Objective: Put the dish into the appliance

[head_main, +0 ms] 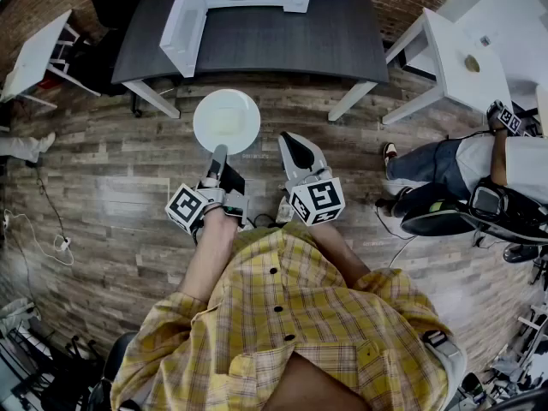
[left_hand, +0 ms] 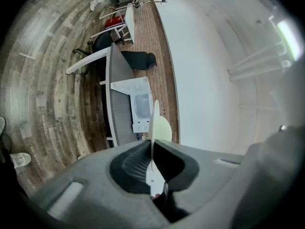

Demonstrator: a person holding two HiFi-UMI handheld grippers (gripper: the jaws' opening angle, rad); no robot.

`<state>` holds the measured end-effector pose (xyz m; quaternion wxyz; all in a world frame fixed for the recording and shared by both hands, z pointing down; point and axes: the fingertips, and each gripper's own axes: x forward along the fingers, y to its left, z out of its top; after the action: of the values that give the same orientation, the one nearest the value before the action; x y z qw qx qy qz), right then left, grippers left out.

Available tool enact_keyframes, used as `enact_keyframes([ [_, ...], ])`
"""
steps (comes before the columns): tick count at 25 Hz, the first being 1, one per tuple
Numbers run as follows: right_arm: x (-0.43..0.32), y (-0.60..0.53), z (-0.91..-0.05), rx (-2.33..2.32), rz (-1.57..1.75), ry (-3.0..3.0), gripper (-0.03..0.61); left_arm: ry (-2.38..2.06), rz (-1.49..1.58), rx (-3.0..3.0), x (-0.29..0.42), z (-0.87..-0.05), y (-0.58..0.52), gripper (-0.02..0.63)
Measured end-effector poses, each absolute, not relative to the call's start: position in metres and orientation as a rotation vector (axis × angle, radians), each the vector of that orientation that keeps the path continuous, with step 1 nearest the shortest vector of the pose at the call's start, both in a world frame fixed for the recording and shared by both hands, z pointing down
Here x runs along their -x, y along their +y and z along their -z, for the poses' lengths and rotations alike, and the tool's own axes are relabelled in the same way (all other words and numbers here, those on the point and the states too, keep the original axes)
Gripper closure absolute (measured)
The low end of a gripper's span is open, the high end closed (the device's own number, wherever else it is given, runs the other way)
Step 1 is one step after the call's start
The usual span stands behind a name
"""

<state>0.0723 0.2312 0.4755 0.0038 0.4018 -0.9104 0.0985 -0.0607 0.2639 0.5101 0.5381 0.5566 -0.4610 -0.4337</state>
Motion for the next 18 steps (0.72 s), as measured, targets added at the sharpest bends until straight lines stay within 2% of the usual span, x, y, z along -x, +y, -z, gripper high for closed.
enact_keyframes([
  [14,-0.069,0.246,-0.471,-1.279,-0.31,-2.85,0.575,-1.095,1.005,-1.32,0.069,-0.515,0.279,0.601],
  [18,-0.069,0.243,-0.462,-1.262,-0.222,-2.88,0.575,-1.089,1.02,-1.315,0.065,-0.514,0.274,0.601],
])
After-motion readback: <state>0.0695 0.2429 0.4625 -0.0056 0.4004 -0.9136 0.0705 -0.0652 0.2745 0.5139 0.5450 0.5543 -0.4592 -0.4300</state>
